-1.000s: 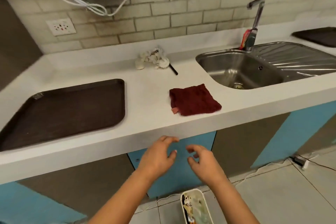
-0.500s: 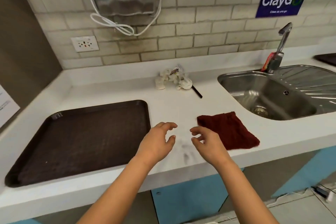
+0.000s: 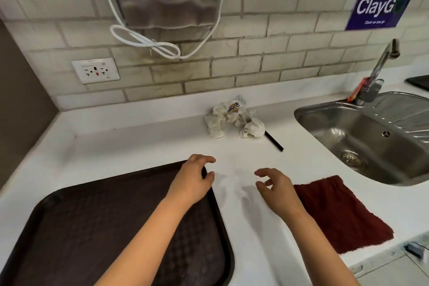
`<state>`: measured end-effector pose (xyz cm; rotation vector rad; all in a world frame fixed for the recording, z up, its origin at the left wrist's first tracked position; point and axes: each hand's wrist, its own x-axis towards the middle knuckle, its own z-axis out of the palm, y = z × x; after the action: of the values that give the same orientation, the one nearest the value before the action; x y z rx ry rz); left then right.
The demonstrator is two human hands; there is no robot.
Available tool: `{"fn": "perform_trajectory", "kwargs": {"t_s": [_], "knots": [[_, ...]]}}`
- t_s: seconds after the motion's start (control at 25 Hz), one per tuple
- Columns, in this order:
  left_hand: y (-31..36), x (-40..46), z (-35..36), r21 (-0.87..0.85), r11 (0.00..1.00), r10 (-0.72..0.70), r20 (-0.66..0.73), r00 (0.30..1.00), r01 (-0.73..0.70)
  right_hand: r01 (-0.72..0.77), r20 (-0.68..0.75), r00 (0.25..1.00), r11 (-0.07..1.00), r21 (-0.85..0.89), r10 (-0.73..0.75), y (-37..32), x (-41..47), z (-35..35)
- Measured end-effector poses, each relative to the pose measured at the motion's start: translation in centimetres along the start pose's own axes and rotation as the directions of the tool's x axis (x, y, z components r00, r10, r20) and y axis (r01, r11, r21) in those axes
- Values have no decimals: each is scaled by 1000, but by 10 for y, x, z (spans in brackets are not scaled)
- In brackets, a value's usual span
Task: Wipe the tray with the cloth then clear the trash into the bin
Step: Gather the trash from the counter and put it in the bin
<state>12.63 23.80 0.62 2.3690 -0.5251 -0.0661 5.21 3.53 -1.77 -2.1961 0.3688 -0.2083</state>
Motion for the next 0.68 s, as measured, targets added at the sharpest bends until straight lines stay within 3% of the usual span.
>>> {"fn": "perform_trajectory", "kwargs": {"t_s": [0.16,0.4,0.52,0.68], "knots": [[-13,46,9,41,998,-40,70,997,38,-74,-54,996,996,-46,72,16,41,-9],[-28,138,33,118,987,-121,81,989,111,-75,-92,994,983,-168,60,43,120,-24],[-32,189,46,228,965,-160,123,979,129,-123,-113,989,968,-219,100,57,158,-25],[-40,242,63,340,931,-213,197,957,137,-161,-58,987,923,-350,151,69,192,-15]]}}
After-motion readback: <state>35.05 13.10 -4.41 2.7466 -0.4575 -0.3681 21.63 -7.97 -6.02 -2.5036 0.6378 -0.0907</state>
